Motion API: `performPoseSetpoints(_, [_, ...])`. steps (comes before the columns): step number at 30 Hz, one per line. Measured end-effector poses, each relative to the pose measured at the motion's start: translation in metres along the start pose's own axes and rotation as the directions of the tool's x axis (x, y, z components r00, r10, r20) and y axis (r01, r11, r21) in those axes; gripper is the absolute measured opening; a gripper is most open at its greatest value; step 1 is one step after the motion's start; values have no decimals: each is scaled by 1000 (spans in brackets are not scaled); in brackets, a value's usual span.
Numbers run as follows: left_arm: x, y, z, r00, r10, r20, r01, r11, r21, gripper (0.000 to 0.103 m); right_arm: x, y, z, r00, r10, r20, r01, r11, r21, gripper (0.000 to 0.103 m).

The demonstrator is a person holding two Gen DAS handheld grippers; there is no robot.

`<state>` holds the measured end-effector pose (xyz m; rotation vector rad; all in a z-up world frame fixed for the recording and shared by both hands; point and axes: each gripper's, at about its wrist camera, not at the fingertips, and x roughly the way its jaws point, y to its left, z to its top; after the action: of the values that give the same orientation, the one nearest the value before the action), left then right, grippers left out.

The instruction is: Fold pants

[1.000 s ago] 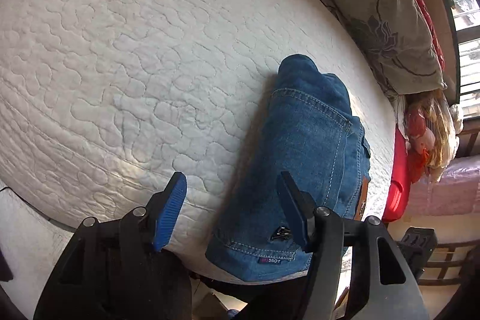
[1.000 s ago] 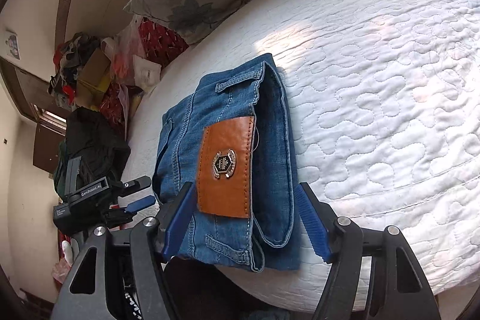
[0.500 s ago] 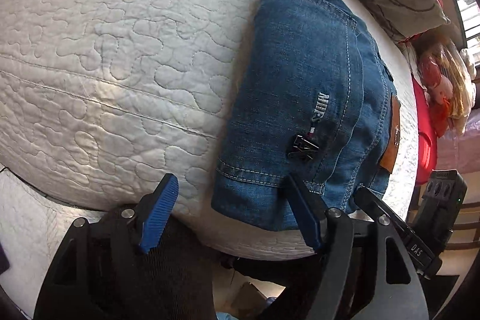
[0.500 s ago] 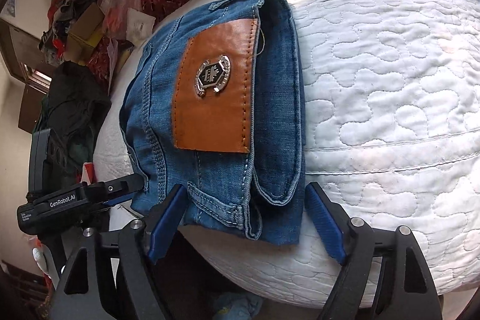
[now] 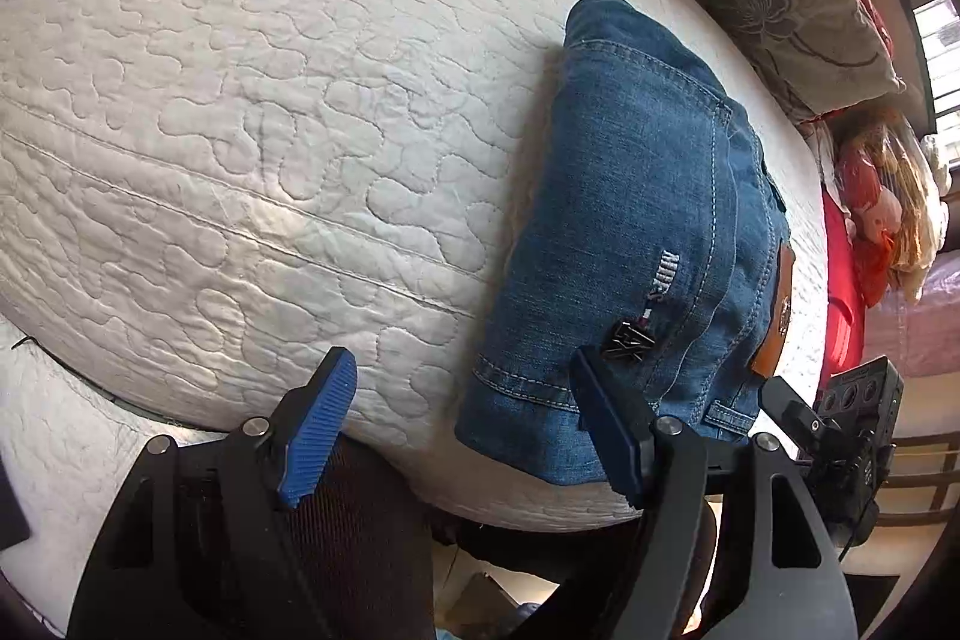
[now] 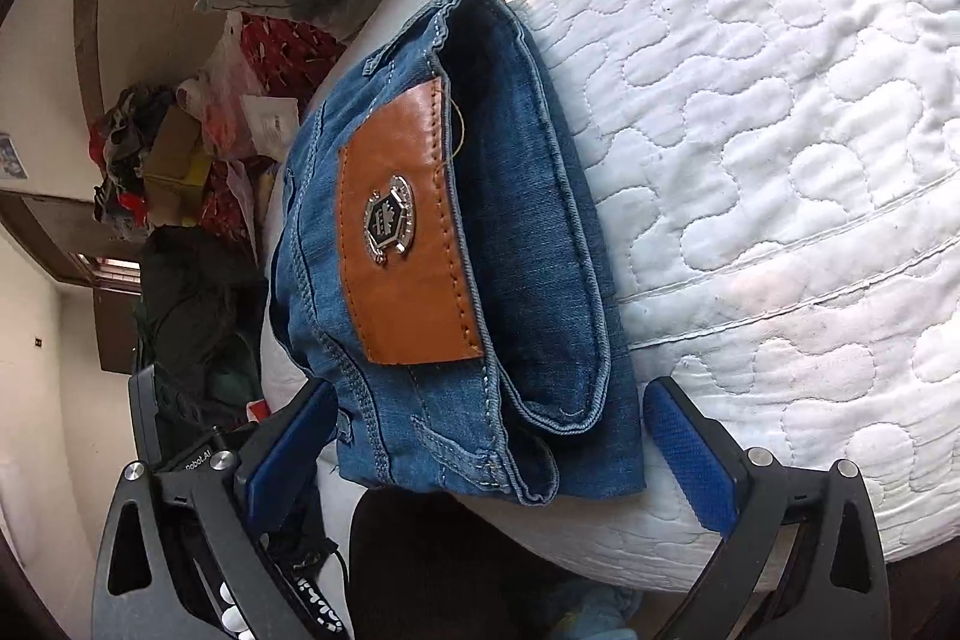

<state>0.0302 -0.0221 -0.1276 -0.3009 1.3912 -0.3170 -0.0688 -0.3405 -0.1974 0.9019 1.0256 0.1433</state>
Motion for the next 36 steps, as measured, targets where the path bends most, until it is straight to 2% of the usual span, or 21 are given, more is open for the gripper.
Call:
performPoseSetpoints(2, [-5,-2,3,1000,10,20,-10,1000,12,73,-10,13,3,996,-65,61,68,996,-61,101])
performPoseSetpoints(4, [-10,-6,6,999,14,41,-15,1000,25,73,-21,26,9,989,-96,111,110,987,-120,102])
performPoseSetpoints(11, [-16,-27,21,996,38,83,-44,996,75,73,-16,50,36,973,-186,139,209,961,-181,102])
performPoseSetpoints(17, [-9,-47,43,995,51,81,-60,993,106,73,-10,48,51,966,-206,155,232,956,-177,102])
performPoseSetpoints(22, [5,-61,76,999,27,42,-30,995,90,73,1,45,69,963,-224,151,247,956,-161,101])
performPoseSetpoints(24, [17,-68,86,999,29,17,-31,996,84,74,11,46,75,962,-233,141,256,951,-176,93])
performPoseSetpoints(25, [24,-71,91,1000,31,1,-30,996,80,74,16,47,78,968,-214,133,237,953,-191,75])
performPoseSetpoints(26, [31,-74,96,999,32,-18,-30,997,73,73,20,49,80,977,-180,117,202,956,-214,52])
performPoseSetpoints(27, [35,-79,102,999,32,-31,-30,997,66,72,23,54,82,977,-185,105,205,950,-237,49])
performPoseSetpoints(28, [36,-82,106,999,30,-29,-28,998,61,64,22,60,84,975,-192,112,215,940,-265,38])
performPoseSetpoints(29, [35,-85,111,999,38,-20,-37,997,60,64,18,67,86,976,-181,124,211,930,-300,28])
performPoseSetpoints(31, [36,-87,118,999,53,8,-53,996,70,64,10,63,92,974,-173,150,213,925,-315,26])
performPoseSetpoints(34, [46,-84,122,999,43,-30,-41,998,51,64,17,39,100,980,-171,103,191,951,-242,27])
performPoseSetpoints(36, [41,-78,124,999,-7,-44,8,1000,23,64,14,39,97,983,-149,109,171,958,-232,33])
